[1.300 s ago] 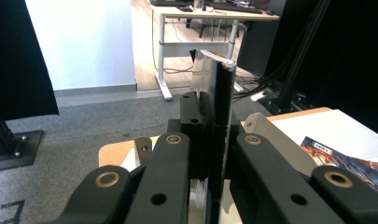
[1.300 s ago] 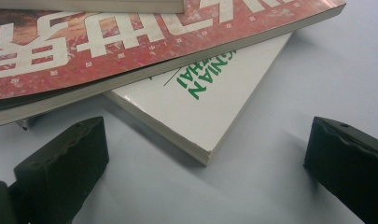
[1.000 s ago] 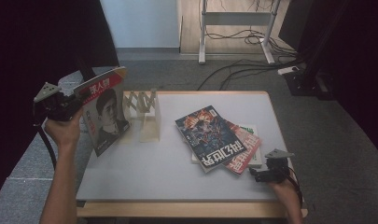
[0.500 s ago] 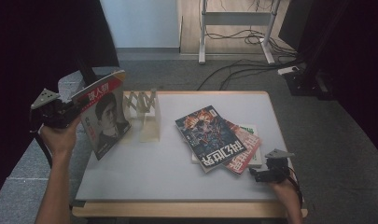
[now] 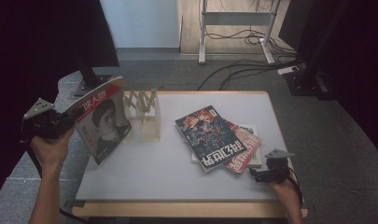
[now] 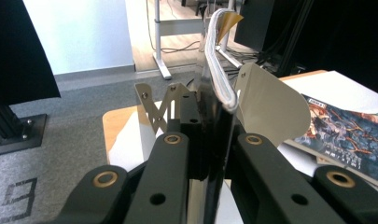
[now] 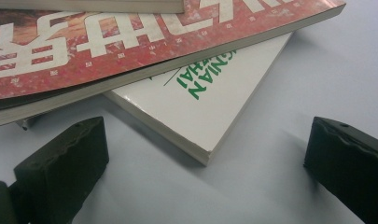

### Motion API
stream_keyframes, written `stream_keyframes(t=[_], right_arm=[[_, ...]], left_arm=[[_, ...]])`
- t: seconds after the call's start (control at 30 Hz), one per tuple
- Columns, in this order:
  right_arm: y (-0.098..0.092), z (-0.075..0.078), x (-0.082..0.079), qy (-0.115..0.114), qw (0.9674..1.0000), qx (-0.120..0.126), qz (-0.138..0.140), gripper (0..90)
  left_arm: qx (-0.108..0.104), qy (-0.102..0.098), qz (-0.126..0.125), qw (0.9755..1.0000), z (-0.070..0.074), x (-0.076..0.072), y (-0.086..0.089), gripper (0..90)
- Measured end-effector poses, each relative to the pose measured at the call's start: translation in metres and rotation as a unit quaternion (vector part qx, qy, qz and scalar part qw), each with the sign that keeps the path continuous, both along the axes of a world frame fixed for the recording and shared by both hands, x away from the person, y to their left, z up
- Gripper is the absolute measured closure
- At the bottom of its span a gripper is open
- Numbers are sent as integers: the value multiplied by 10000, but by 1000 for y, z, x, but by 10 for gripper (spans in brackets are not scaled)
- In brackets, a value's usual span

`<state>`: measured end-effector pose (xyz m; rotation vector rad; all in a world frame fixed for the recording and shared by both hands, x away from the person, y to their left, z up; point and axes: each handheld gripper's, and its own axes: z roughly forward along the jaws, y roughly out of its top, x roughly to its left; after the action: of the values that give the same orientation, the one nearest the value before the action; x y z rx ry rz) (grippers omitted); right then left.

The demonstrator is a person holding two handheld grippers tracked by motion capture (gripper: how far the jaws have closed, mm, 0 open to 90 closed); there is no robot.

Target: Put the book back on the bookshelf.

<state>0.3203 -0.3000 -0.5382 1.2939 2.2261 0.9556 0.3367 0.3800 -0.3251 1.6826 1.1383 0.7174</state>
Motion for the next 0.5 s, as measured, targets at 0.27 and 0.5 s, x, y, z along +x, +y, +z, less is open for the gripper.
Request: stream_keyframes(t=[0.27, 0.5], right_arm=[[0, 0, 0, -6, 10000, 7, -3, 0], [0, 0, 0, -5, 10000, 6, -3, 0]], left_arm=[[180, 221, -23, 9996, -4, -11, 8, 853], [165, 215, -60, 9996, 6, -14, 11, 801]])
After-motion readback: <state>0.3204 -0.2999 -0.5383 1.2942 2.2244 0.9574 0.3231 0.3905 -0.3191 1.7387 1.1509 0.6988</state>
